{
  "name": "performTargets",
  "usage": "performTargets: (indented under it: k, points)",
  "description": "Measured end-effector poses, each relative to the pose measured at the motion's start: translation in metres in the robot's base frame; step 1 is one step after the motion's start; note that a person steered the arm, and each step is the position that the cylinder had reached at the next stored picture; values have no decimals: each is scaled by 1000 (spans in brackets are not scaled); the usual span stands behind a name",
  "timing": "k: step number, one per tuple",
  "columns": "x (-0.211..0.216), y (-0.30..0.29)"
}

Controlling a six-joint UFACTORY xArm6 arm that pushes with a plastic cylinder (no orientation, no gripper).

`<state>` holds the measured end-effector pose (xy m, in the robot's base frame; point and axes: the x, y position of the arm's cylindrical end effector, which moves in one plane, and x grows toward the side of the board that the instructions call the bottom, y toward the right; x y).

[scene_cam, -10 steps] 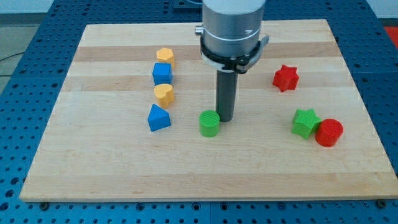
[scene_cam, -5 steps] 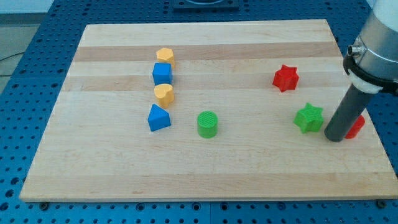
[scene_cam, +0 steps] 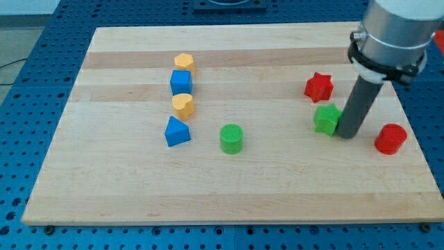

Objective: Move the green star parallel to the green circle

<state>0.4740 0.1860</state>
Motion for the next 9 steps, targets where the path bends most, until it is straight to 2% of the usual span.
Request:
performTargets:
  k: [1,2,4,5,7,9]
  points:
    - [-28,0]
    - [-28,-9]
    - [-33,-78]
    - [-63,-81]
    - [-29,-100]
    - [-12,-70]
